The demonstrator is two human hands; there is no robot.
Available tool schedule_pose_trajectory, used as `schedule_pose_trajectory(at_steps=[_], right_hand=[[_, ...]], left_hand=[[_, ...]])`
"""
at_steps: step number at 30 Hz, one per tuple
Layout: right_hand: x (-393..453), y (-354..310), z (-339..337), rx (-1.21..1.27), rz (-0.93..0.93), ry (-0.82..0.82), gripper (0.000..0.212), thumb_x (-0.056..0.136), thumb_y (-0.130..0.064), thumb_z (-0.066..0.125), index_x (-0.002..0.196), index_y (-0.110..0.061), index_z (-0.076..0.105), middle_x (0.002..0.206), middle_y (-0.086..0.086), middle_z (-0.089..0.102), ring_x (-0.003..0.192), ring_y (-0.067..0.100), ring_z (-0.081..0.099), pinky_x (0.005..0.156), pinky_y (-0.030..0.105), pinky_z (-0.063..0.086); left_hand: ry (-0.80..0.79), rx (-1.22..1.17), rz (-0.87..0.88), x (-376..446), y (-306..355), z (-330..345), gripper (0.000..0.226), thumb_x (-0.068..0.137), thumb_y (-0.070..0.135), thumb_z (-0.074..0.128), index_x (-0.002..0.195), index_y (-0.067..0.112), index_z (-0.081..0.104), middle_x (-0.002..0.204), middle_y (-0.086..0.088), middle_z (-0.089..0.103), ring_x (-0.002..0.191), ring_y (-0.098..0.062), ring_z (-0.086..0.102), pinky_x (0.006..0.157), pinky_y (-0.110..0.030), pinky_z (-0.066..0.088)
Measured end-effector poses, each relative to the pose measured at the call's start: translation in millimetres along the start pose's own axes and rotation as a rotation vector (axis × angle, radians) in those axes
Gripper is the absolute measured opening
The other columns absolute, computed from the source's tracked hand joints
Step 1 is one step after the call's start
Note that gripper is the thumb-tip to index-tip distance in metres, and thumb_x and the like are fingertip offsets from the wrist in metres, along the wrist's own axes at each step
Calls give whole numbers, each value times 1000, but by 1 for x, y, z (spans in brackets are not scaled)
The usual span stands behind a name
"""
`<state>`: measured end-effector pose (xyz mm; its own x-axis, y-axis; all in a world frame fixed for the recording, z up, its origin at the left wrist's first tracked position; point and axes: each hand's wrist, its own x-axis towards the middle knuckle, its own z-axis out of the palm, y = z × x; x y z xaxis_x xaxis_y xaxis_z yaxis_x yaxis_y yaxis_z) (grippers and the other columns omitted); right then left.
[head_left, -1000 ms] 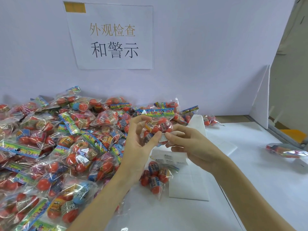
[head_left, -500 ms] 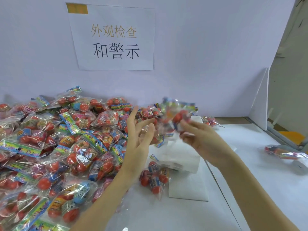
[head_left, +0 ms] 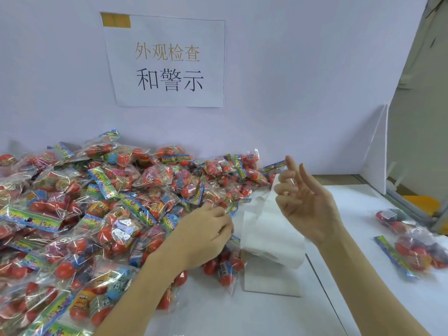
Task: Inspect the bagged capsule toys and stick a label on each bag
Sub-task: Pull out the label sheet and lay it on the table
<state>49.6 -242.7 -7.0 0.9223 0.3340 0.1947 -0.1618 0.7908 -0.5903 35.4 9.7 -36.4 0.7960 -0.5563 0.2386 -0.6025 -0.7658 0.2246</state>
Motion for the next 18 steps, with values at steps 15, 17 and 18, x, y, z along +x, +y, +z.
schedule_pose_trajectory(at_steps=[15, 17, 18], right_hand=[[0, 23, 1, -892, 214, 119, 35, 96, -39, 66, 119, -15, 77, 95, 2, 71, 77, 14, 63, 69, 21, 48], [-1, 26, 1, -965, 216, 141, 30, 100, -36, 64, 119, -16, 76, 97, 3, 74, 80, 16, 67, 71, 22, 51], [-1, 28, 1, -993, 218, 151, 27, 102, -33, 63, 121, -17, 75, 99, 3, 75, 83, 17, 69, 72, 23, 52]], left_hand=[[-14, -252, -82, 1, -4, -1, 32, 92, 44, 72, 119, 26, 68, 120, 12, 48, 105, -5, 55, 96, -30, 49], [179, -314, -105, 4, -4, -1, 30, 95, 41, 70, 120, 25, 66, 121, 11, 51, 107, -2, 56, 96, -20, 47], [282, -368, -133, 6, -4, -2, 28, 96, 41, 69, 120, 26, 65, 121, 12, 53, 108, 0, 57, 95, -15, 45]])
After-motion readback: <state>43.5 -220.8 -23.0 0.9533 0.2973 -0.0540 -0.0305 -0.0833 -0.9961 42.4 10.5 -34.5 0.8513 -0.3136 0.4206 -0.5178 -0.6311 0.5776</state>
